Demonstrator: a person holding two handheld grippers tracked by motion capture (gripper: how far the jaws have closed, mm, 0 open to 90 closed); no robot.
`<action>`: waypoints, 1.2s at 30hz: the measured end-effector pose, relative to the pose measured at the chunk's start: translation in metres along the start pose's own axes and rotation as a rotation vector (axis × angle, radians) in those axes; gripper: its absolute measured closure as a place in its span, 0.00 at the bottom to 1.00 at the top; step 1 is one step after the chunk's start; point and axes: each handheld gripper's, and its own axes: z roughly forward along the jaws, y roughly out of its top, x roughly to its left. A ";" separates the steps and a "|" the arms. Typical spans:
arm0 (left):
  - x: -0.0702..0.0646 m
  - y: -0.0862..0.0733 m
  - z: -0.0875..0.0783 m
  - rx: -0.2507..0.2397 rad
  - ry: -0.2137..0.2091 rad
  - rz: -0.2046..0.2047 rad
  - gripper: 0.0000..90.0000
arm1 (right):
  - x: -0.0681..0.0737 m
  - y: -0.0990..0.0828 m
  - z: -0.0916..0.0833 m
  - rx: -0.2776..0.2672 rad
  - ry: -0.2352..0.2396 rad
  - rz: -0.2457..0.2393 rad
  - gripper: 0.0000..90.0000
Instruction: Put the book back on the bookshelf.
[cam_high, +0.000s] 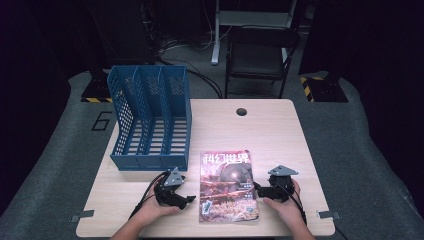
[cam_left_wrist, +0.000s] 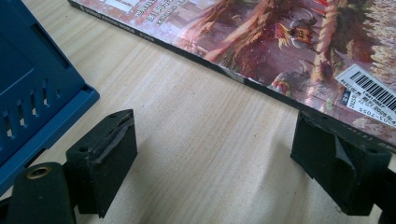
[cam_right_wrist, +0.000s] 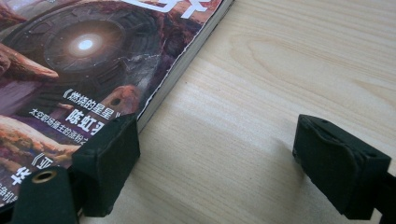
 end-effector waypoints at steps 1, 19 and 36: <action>0.000 0.000 0.000 0.000 0.000 0.000 0.16 | 0.000 0.000 0.000 0.001 0.002 -0.004 0.16; -0.001 0.000 -0.001 0.002 0.003 -0.009 0.16 | 0.003 0.001 -0.006 0.025 -0.022 0.028 0.28; -0.002 0.000 -0.001 0.002 0.005 -0.009 0.16 | 0.002 0.009 -0.018 0.047 0.003 0.128 0.48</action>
